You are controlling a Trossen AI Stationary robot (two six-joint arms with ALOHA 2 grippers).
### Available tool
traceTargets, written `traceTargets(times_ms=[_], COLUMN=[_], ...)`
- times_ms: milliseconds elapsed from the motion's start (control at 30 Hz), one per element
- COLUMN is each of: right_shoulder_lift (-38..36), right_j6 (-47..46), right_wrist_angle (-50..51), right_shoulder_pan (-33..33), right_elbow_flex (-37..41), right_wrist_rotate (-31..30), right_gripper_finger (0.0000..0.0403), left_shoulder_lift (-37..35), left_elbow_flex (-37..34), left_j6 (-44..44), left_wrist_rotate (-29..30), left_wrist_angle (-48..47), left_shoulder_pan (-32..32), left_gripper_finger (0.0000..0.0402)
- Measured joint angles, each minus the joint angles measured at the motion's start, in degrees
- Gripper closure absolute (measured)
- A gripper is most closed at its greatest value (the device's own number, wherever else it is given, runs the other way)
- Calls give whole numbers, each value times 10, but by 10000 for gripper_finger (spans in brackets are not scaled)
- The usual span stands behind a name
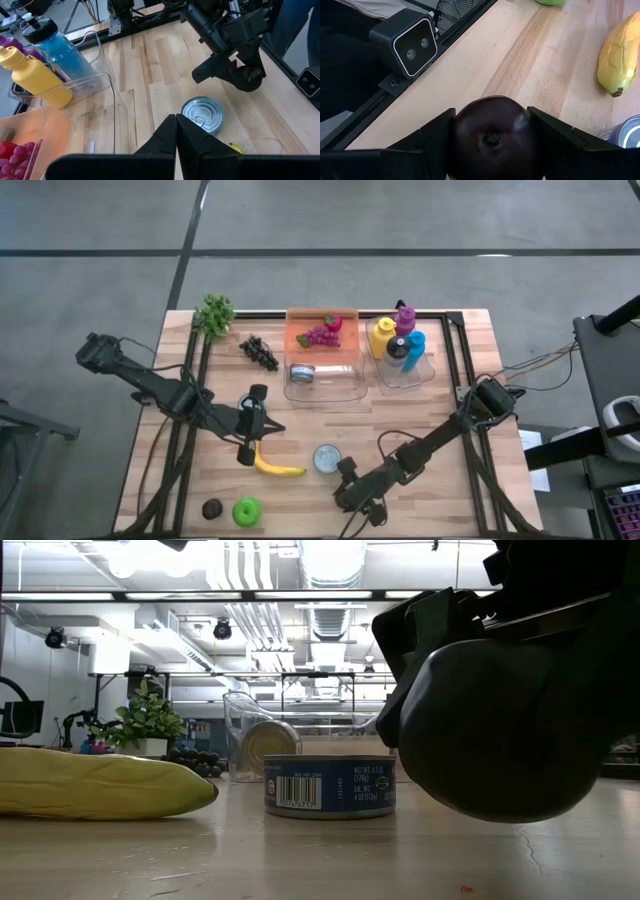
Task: Pick & Place Food Item
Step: Put the right plum into the orange bin
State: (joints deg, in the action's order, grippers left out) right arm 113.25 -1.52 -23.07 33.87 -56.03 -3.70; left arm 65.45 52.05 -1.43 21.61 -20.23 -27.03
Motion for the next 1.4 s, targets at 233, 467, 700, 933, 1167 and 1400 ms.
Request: traceTargets(times_ms=[233,467,700,933,1167,1400], right_shoulder_lift=[-4,-4,-4,-4,-4,-4], right_j6=[2,3,2,2,-11,-26], right_wrist_angle=[-4,-18,-28,-28,-28,-30], right_shoulder_pan=[0,0,0,1,1,1], right_elbow_flex=[0,0,-7,-12,-12,-12], right_wrist_rotate=[-6,-10,-30,-41,-55,-57], right_gripper_finger=[179,179,179,179,179,179], left_shoulder_lift=[0,0,0,0,0,0], left_elbow_flex=[0,0,0,0,0,0], left_j6=[0,0,0,0,0,0], left_wrist_rotate=[0,0,0,0,0,0], left_wrist_angle=[0,0,-1,-3,-3,-3], left_shoulder_pan=[0,0,0,0,0,1], left_gripper_finger=[393,393,393,393,393,393])
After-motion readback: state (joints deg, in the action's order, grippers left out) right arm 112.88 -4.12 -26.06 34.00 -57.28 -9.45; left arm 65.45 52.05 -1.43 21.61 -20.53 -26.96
